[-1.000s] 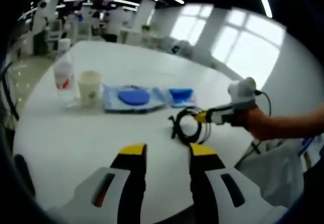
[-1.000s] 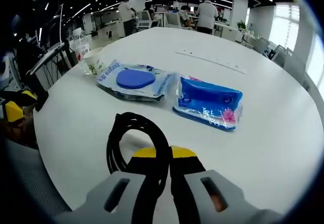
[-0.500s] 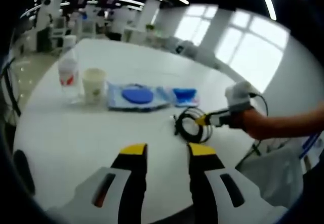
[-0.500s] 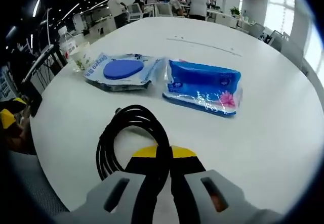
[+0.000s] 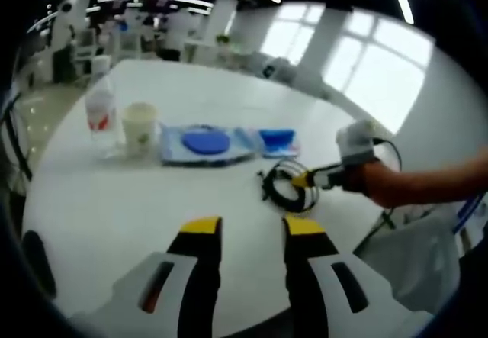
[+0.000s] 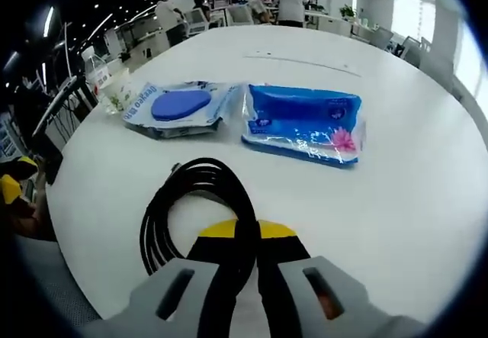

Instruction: Arrange the tabletop items into an orderly group along one side of the table until the central work area is clear of visible clutter.

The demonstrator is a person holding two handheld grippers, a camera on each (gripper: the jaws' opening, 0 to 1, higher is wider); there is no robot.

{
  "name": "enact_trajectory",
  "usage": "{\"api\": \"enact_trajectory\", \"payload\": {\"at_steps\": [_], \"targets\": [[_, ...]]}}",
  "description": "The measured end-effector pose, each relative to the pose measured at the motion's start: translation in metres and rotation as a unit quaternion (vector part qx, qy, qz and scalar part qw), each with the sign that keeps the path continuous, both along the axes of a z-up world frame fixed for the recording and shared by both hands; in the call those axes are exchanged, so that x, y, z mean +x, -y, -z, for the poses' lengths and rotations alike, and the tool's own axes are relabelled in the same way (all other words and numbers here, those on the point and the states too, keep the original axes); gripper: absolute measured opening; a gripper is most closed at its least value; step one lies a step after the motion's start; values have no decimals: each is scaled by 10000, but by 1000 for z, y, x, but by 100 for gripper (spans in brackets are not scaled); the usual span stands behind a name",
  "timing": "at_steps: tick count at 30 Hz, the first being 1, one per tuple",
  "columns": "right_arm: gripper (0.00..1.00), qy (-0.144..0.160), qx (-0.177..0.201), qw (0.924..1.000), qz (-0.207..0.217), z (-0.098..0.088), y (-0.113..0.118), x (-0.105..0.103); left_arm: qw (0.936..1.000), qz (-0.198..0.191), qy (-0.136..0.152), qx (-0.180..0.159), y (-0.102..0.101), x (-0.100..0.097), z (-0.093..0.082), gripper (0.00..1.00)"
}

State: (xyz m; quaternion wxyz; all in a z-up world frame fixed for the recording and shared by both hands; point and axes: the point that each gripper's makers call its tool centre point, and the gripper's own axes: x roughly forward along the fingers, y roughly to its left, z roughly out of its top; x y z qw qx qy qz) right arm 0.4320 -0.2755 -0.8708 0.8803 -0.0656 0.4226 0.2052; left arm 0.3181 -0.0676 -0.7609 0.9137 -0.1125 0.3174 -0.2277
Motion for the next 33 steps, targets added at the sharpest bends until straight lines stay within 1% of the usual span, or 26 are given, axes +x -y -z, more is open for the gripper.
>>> {"api": "enact_trajectory", "payload": {"at_steps": [13, 17, 19, 20, 21, 22, 23, 27, 33], "targets": [[6, -3, 32, 10000, 1, 1, 0, -1, 10000, -33, -39, 0, -2, -1, 2, 29], [8, 118, 12, 9999, -10, -2, 1, 0, 10000, -52, -42, -16, -3, -1, 2, 29], [13, 212, 87, 9997, 44, -6, 2, 2, 10000, -57, -36, -11, -3, 0, 2, 29], [19, 321, 202, 9992, 105, -9, 1, 5, 10000, -63, -30, 8, -4, 0, 2, 29], [26, 354, 283, 9989, 134, -11, 0, 6, 10000, -63, -24, 11, -4, 0, 2, 29], [33, 314, 302, 9990, 106, -11, 0, 5, 10000, -65, -21, -6, -4, 0, 2, 29], [36, 300, 322, 9990, 84, -10, -1, 4, 10000, -63, -24, -11, -3, 0, 2, 29], [40, 310, 389, 9988, 24, -12, -4, 4, 10000, -43, -28, -7, -3, 0, 2, 29], [40, 295, 321, 9990, -16, -11, -5, 2, 10000, -34, -26, -6, -3, -1, 1, 29]]}}
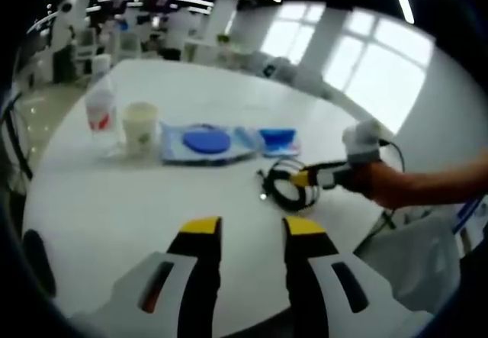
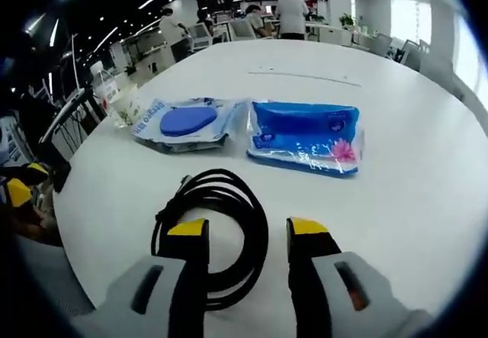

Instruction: Arrange the tabletop items into an orderly group along one side of the table until the central work area is clear of visible clutter.

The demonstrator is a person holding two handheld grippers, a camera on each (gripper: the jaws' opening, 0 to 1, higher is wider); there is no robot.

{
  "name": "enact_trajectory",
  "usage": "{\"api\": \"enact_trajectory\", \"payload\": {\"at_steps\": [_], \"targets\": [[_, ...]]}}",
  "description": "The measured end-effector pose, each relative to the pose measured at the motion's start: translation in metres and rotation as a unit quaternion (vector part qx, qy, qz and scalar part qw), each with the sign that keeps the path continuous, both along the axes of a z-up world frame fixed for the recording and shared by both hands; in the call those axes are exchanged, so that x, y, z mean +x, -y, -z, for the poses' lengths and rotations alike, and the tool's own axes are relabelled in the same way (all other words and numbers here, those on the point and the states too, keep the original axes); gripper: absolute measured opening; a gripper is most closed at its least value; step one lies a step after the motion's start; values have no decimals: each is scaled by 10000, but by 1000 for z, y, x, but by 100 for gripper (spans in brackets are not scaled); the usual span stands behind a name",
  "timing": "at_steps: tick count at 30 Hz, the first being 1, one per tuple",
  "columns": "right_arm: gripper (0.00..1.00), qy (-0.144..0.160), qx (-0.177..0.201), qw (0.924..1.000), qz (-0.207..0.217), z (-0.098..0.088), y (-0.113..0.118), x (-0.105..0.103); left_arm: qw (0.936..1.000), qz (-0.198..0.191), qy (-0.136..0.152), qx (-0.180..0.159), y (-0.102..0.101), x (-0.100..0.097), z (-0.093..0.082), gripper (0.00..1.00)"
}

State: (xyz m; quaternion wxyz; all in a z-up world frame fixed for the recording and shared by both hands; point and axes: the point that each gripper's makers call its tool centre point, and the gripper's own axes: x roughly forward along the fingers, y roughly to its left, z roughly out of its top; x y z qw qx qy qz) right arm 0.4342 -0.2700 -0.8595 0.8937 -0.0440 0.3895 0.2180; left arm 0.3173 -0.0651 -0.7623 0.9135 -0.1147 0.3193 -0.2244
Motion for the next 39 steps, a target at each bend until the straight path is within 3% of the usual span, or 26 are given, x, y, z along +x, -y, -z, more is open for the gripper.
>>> {"api": "enact_trajectory", "payload": {"at_steps": [13, 17, 21, 25, 27, 29, 39], "targets": [[28, -30, -100, 9999, -106, 2, 1, 0, 10000, -10, -2, -16, 1, -1, -1, 29], [14, -78, -342, 9992, -196, 8, 3, 0, 10000, -9, -9, -3, 0, -1, -1, 29], [12, -168, -553, 9978, -314, 16, 4, -3, 10000, -2, -23, -4, 0, -2, 0, 28], [10, -173, -484, 9983, -275, 14, 4, -4, 10000, 4, -53, -1, 1, -1, 2, 28], [9, -286, -290, 9991, -108, 12, 5, -3, 10000, 3, -65, -9, 1, -1, 3, 28], [8, -210, -174, 9996, -40, 9, 3, 0, 10000, 1, -74, -1, 1, -1, 3, 28], [7, 15, -213, 9996, -206, -4, -4, 10, 9999, 30, -105, -44, 3, -2, 3, 27]]}}
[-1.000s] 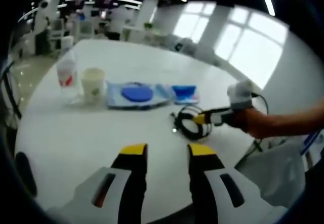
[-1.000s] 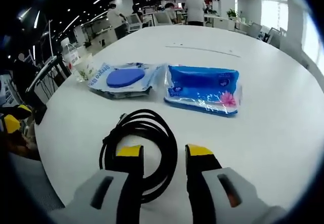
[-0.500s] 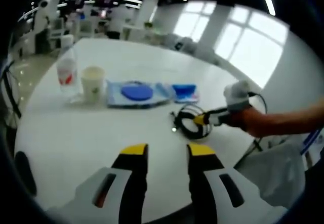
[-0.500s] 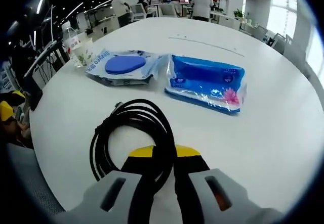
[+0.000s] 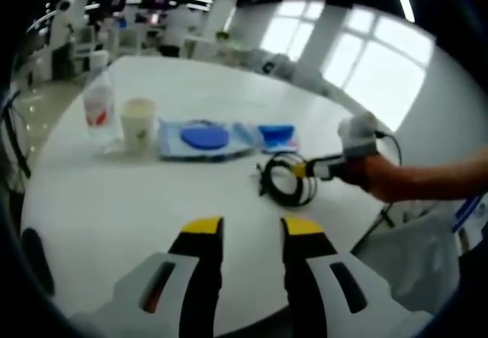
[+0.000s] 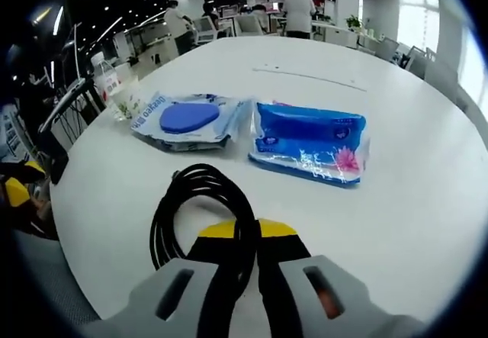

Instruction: Arrange the tabletop items into an orderly group along one side of the table until the central work area is clear of visible clutter.

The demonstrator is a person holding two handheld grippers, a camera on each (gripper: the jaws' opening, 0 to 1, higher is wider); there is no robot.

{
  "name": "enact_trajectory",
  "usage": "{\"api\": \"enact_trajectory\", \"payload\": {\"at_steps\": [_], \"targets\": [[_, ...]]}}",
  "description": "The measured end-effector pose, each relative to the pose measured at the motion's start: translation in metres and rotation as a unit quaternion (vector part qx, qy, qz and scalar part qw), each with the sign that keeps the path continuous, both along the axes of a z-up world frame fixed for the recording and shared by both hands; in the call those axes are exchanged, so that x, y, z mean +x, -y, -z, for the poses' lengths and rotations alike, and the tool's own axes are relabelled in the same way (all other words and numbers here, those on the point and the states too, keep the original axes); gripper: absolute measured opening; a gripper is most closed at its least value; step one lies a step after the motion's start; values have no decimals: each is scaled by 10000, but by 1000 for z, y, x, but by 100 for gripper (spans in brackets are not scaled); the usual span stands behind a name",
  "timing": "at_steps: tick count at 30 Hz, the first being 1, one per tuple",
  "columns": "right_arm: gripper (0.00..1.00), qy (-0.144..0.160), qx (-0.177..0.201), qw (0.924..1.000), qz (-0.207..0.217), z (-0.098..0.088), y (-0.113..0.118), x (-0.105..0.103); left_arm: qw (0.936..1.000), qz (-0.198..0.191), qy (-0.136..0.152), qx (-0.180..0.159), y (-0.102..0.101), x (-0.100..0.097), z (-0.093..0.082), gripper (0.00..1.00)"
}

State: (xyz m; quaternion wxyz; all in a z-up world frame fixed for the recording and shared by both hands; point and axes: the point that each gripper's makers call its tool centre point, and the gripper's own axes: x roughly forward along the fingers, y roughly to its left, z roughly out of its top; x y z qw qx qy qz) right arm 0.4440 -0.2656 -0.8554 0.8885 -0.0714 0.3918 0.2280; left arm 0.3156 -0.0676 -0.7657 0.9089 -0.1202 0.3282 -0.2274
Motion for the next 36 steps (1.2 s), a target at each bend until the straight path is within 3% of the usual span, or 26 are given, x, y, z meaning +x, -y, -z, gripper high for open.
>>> {"api": "enact_trajectory", "payload": {"at_steps": [11, 24, 36], "targets": [[7, 94, -10, 10000, -4, -9, -1, 13, 10000, -26, 24, 9, -2, 1, -1, 27], [7, -169, -124, 9995, 237, 5, 1, 29, 10000, -33, 9, 49, -3, -1, 0, 28], [7, -294, -158, 9993, 169, 14, 2, 24, 9999, -85, -5, 69, -5, 0, 0, 27]]}}
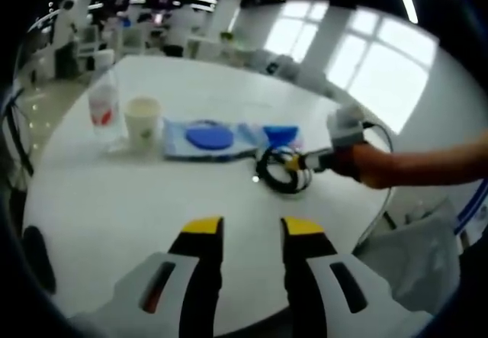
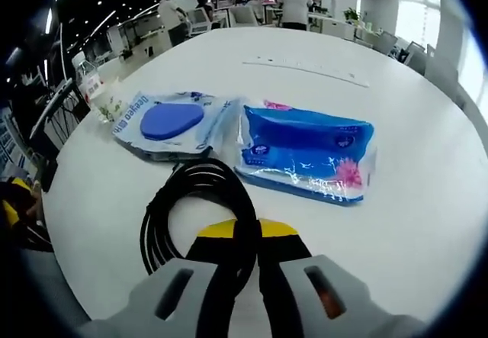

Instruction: Arrange the tabletop items into an orderly group along one side of the table until the central work area is clear of visible clutter.

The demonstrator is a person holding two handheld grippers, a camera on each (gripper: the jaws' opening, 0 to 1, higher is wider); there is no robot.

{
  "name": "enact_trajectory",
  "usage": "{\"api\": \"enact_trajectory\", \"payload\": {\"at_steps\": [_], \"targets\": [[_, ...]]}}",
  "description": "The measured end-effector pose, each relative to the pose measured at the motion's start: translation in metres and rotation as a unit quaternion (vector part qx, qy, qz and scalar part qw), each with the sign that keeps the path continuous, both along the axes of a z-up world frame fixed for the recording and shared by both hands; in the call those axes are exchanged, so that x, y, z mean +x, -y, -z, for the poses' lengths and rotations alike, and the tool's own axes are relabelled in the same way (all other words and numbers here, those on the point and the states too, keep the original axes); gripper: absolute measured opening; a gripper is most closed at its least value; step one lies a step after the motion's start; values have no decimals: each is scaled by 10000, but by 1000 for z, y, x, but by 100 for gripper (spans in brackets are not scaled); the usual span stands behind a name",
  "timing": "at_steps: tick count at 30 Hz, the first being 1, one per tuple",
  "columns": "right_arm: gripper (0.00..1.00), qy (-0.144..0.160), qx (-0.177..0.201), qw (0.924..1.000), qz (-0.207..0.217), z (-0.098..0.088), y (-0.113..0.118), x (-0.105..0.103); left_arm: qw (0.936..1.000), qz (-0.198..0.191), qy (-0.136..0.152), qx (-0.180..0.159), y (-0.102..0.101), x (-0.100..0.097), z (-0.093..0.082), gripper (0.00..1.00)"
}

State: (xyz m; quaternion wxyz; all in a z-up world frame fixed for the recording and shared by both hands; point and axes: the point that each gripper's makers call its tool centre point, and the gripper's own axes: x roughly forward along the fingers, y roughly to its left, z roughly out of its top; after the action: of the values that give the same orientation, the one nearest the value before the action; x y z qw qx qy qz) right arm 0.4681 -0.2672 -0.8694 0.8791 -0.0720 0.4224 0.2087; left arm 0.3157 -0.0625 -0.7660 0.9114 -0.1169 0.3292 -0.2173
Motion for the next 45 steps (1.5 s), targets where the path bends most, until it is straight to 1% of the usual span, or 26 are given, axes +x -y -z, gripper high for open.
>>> {"api": "enact_trajectory", "payload": {"at_steps": [3, 6, 10, 15, 19, 22, 24, 29, 31, 32, 34, 38, 42, 45], "targets": [[8, -67, 34, 10000, 40, 1, 1, 0, 10000, -38, -15, -41, -1, 0, 0, 27], [9, -48, 22, 10000, 18, 0, 2, 0, 10000, -62, -10, -30, -2, 2, 1, 27], [10, -62, 121, 9999, 67, -1, 4, 1, 10000, -34, -4, 1, -1, 1, 1, 28], [19, 5, 138, 9998, 112, -10, 6, 1, 10000, -16, 13, 52, -1, 1, 0, 28], [25, 126, 206, 9997, 21, -19, 5, 1, 9999, -61, 67, 75, -4, 3, -1, 28], [33, 233, 221, 9994, -152, -29, 0, -1, 9999, -98, 99, 58, -5, 4, -3, 28], [37, 311, 295, 9988, -221, -35, -2, 0, 9999, -102, 118, 70, -6, 5, -4, 29], [44, 431, 320, 9981, -304, -47, -1, -2, 9998, -75, 176, 85, -4, 5, -6, 29], [47, 463, 351, 9978, -317, -52, -1, -3, 9997, -95, 210, 119, -6, 6, -7, 31], [49, 476, 352, 9977, -335, -54, -1, -4, 9993, -129, 282, 199, -9, 7, -9, 33], [52, 538, 370, 9971, -385, -58, -1, -5, 9988, -231, 354, 238, -14, 9, -12, 36], [56, 640, 463, 9961, -388, -69, 0, -10, 9983, -352, 367, 273, -20, 11, -12, 39], [61, 676, 536, 9955, -390, -76, 2, -16, 9976, -457, 425, 300, -25, 13, -15, 41], [65, 786, 622, 9944, -336, -85, 8, -19, 9975, -484, 416, 302, -25, 13, -15, 43]]}}
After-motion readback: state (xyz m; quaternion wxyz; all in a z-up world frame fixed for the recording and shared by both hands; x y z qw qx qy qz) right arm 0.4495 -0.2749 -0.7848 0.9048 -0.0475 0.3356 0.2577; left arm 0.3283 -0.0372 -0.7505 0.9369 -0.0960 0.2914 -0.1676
